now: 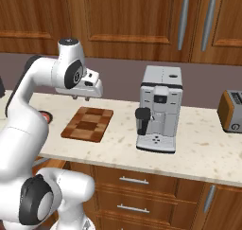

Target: Pick up the knife from the drawer and place it on the cutting board. Then place the meat from the plate to the cutting board.

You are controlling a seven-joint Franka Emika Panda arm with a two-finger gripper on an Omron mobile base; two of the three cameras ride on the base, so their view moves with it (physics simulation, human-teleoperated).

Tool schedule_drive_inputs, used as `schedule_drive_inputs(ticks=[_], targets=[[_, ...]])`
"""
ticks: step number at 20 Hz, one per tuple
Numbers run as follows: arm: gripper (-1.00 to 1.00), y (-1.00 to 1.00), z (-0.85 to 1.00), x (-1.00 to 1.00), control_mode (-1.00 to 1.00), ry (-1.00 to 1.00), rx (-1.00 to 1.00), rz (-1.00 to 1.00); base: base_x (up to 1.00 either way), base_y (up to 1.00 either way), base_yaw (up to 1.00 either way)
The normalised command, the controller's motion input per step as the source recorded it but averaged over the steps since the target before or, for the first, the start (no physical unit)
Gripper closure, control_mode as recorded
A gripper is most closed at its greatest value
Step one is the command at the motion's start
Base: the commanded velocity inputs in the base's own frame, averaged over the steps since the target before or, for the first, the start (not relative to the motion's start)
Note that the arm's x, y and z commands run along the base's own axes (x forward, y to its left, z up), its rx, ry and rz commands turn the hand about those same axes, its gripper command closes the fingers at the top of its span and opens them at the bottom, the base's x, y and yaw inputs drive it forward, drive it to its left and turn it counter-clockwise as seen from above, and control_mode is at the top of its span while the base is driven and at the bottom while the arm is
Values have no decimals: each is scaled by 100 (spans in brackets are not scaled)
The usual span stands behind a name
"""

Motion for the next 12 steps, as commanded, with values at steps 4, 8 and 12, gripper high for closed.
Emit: schedule_drive_inputs(ticks=[4,8,12], targets=[[-100,1,0,-22,-100,-3,0,0,0,0,0],[-100,0,1,-59,-100,-18,0,0,0,0,0],[-100,1,0,-69,-100,-10,-2,0,0,0,0]])
